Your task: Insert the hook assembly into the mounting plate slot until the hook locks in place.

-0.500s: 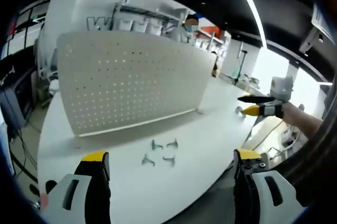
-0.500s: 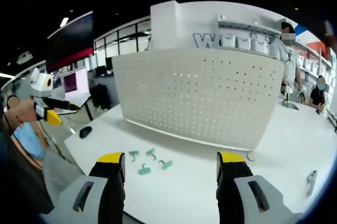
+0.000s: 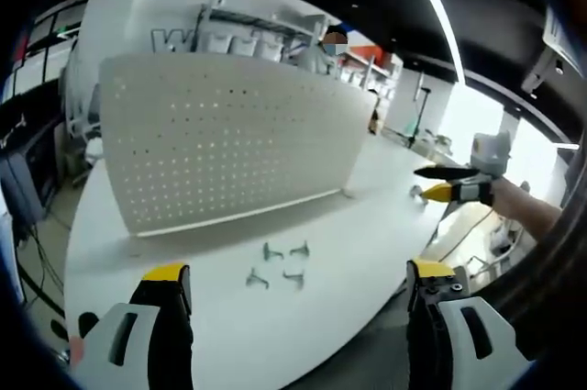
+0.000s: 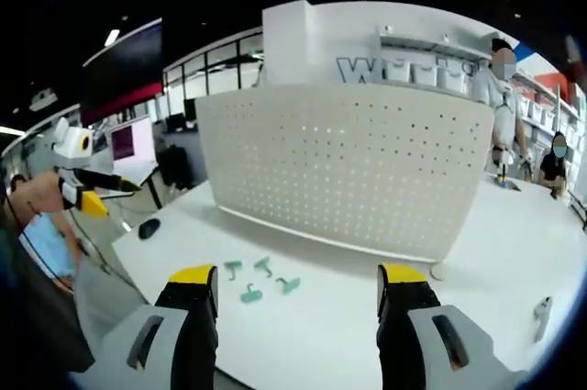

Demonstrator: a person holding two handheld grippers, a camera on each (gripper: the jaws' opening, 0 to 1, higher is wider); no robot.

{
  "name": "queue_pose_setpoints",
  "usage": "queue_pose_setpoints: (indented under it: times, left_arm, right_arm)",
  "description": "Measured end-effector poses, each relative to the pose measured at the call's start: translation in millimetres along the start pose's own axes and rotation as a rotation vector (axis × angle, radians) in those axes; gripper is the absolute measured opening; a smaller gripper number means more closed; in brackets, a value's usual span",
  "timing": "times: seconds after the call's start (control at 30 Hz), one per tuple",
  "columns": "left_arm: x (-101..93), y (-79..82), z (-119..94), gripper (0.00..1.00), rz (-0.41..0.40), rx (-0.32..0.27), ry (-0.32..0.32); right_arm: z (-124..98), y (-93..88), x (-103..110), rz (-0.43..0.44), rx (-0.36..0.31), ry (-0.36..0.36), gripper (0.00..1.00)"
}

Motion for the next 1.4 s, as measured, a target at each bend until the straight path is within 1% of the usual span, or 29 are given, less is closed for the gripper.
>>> queue_pose_setpoints:
  times: [0.37, 0.73, 1.0, 1.07, 1.23, 1.4]
  left_arm:
    - [0.9, -2.1, -1, 1.00, -0.001, 0.002, 0.005]
    - [-2.7, -5.8, 1, 1.00, -0.002, 0.018, -0.008]
    - [-0.3, -6.6, 2, 1.00, -0.005, 0.023, -0.005]
    - [0.0, -8.7, 4, 1.00, -0.002, 0.027, -0.006]
    - [0.8, -20.0, 10, 1.00, -0.008, 0.062, -0.006]
    - [0.4, -25.4, 15, 1.00, -0.014, 0.083, -0.014]
  right_arm:
    - [0, 0.5, 1, -0.001, -0.002, 0.001, 0.70]
    - [1, 0.8, 3, -0.008, 0.001, 0.009, 0.69]
    - [4, 0.3, 4, -0.004, 0.006, 0.015, 0.69]
    - [5, -0.6, 4, 0.000, 0.008, 0.017, 0.69]
    - [7, -5.0, 5, 0.006, 0.017, 0.020, 0.68]
    - [13, -15.6, 4, 0.020, 0.038, 0.026, 0.66]
Point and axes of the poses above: the point that each gripper's makers call its tool centre point, and the gripper's own axes: z roughly forward along the fingers, x roughly to its left, y roughly out of its top, the point moved 7 cm from there along -z, roughly backward along the fingers, and after that the axes turned 1 degree about y, right-handed, at the moved point
